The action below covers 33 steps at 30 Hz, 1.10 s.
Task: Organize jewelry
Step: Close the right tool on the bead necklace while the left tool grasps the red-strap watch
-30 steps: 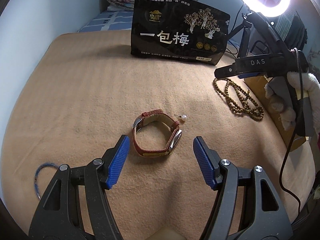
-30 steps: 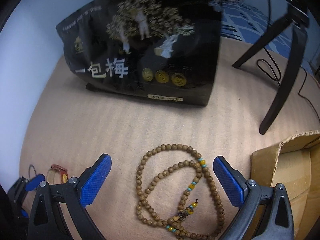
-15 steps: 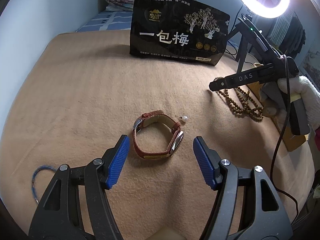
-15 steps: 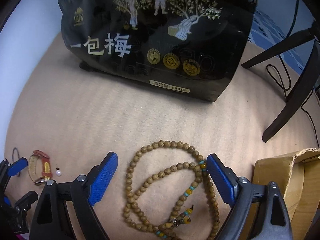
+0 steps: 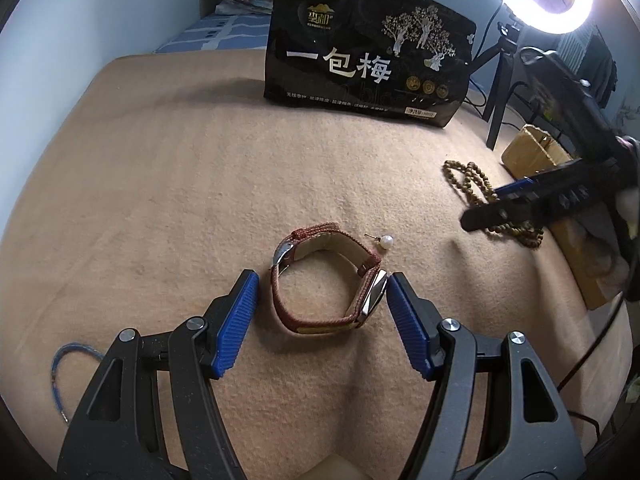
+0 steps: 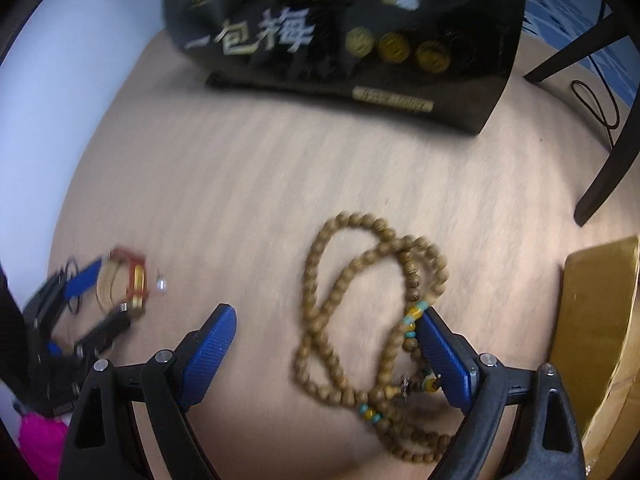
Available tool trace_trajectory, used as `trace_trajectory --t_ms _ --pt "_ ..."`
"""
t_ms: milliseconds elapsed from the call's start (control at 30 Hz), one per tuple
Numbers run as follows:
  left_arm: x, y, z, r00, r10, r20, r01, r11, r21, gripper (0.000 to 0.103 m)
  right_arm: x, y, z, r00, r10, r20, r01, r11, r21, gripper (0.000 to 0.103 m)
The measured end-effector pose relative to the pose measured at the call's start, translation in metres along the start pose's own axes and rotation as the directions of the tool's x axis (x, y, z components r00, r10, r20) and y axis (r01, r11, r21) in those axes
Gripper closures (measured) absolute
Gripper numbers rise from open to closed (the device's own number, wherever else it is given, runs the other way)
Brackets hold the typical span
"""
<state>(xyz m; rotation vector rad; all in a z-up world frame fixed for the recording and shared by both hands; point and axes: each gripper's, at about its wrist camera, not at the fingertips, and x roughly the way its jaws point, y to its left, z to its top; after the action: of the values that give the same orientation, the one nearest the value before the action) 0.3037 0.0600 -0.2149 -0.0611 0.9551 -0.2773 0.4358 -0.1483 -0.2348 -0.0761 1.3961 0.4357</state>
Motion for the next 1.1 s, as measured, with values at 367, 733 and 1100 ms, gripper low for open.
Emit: trace_trajectory --t_ms 367,733,1100 --pt "0.009 -0.007 0.003 1.000 0.025 -0.005 -0.025 1.000 0.017 0.041 -0.001 0.028 -0.054 0.988 -0.133 0.074 0.142 0.981 -0.131 0.057" --pt "-0.007 -0.011 0.000 0.998 0.062 0.011 -0.062 0.998 0.012 0.045 -0.035 0.023 -0.079 0.980 -0.143 0.138 0.159 0.981 -0.114 0.093" --pt "-0.062 -0.023 0.001 0.994 0.070 0.078 -0.071 0.997 0.009 0.045 -0.095 0.023 -0.103 0.963 -0.087 0.257 0.101 0.994 -0.040 0.093"
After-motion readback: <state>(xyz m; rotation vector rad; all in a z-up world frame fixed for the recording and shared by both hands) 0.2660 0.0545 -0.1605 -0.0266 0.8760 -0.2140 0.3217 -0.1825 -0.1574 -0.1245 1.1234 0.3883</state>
